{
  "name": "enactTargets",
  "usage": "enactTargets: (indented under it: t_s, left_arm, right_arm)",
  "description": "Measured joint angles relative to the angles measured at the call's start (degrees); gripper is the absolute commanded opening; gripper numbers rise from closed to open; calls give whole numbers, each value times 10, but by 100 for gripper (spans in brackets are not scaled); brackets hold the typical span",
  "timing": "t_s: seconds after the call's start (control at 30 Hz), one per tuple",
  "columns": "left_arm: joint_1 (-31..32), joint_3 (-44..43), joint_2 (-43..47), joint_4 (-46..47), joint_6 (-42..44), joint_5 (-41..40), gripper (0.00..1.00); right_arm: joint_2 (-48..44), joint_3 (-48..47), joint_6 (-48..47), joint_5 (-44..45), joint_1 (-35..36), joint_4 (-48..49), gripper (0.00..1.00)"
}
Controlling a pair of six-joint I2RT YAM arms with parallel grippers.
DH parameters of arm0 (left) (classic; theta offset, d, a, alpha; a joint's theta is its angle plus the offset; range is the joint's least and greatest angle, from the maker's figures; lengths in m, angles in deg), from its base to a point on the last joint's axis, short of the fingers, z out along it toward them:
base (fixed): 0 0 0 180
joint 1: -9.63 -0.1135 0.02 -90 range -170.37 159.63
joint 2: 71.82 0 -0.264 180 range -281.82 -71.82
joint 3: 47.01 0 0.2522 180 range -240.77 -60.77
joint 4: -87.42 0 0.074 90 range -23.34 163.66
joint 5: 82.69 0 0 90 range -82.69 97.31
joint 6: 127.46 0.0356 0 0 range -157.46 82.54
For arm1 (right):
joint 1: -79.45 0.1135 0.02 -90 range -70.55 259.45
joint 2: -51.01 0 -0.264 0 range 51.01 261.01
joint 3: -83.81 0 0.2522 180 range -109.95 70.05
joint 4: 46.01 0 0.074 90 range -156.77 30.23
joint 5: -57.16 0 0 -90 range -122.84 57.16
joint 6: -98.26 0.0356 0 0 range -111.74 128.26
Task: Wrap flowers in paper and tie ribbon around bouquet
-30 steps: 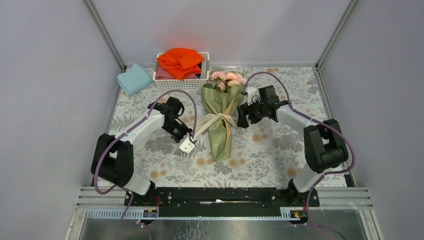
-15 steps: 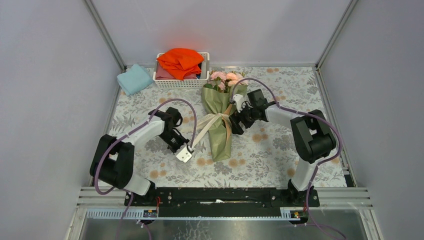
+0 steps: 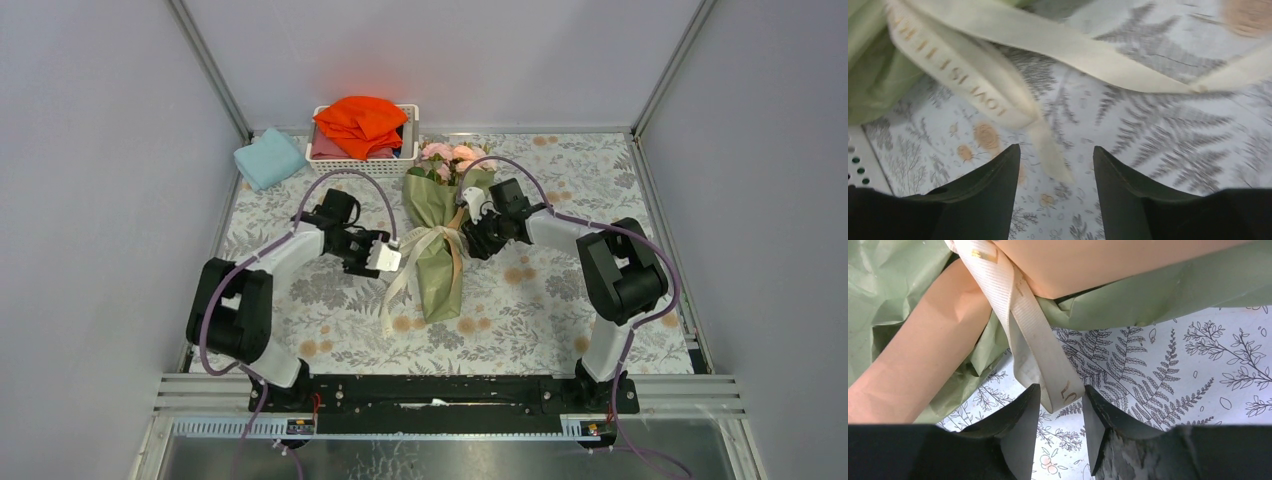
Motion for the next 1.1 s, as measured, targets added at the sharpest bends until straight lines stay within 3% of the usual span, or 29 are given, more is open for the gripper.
enactTargets:
  t_s: [0.13, 0.3, 0.5, 0.73, 1.1]
  left_arm:
    - [25, 2, -33, 118, -115, -28, 63]
    - [57, 3, -78, 215, -215, -61, 54]
    - [55, 3, -96, 262, -236, -79, 50]
    - [55, 5, -111, 294, -233, -89, 0]
    - [52, -2, -112, 299, -249, -87, 0]
  right_arm:
    - [0, -3, 1, 0, 0, 0, 44]
    - [0, -9, 10, -4, 0, -5, 46]
    - [17, -26, 25, -5, 0, -22, 58]
    - [23, -34, 37, -16, 0, -39, 62]
    - [11, -15, 56, -7, 2, -25, 62]
